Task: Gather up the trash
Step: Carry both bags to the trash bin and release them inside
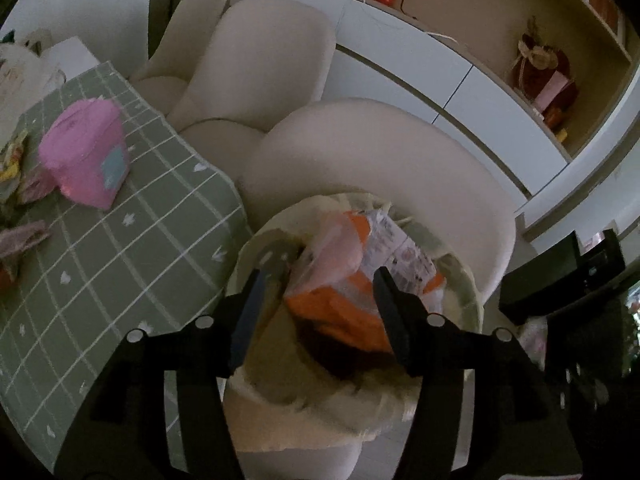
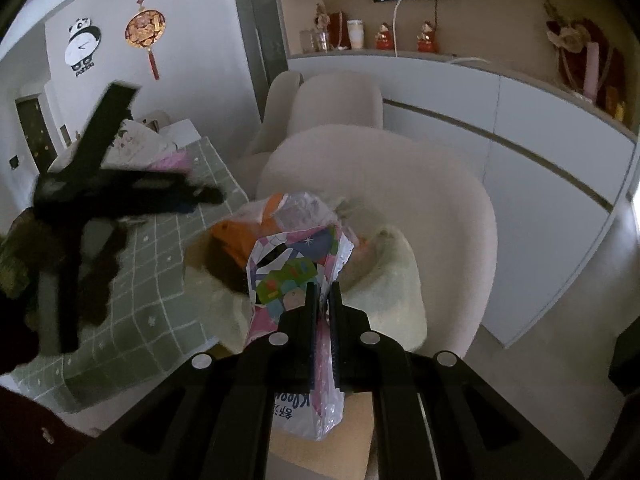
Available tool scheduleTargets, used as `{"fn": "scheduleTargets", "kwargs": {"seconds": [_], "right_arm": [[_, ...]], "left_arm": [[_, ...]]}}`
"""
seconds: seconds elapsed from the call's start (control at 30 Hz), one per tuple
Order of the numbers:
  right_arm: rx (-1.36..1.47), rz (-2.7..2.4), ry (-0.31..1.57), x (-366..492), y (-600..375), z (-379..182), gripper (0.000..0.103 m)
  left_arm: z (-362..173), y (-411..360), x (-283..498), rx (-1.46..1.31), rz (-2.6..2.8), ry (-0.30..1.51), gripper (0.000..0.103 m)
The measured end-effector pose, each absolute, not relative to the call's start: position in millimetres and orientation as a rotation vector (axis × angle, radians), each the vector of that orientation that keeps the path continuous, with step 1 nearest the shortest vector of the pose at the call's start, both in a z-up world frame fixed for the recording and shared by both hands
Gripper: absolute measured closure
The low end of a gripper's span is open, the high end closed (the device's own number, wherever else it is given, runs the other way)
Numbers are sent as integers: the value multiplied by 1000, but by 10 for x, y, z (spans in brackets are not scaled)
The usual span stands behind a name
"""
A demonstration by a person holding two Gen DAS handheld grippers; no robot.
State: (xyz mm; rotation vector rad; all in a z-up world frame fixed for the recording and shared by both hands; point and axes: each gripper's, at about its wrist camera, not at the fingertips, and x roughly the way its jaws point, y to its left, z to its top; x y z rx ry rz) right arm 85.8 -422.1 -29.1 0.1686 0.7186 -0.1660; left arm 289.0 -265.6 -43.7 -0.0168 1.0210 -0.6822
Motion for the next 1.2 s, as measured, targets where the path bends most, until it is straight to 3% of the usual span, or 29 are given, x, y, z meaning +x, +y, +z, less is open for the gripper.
{"fn": "scheduleTargets", "kwargs": {"seconds": [0.27, 0.5, 0.8, 1.03, 1.07, 1.1, 1.13, 1.2], "right_arm": [[135, -130, 732, 1750, -4414, -310, 96], [127, -110, 898, 2560, -4600, -709, 96], [26, -14, 1059, 2402, -4098, -1169, 96], [124, -59, 1009, 2271, -4196, -1085, 94], [132, -71, 998, 2268, -4203, -1048, 90], [141, -89, 986, 2244, -4201, -1019, 76], [151, -101, 975, 2220, -4211, -992, 69], [189, -106, 952, 2165, -4203, -935, 63]], "left_arm": [[-202, -1920, 2639, -82, -652, 979, 49], [-100, -1299, 2508, -104, -556, 946, 49], [-182, -649, 2540, -170, -437, 966, 49], [-227, -592, 2590, -177, -465, 970, 49], [-230, -589, 2593, -174, -472, 969, 49], [-233, -583, 2598, -173, -477, 970, 49], [-238, -566, 2613, -175, -482, 972, 49], [-245, -523, 2638, -181, -485, 972, 49]]}}
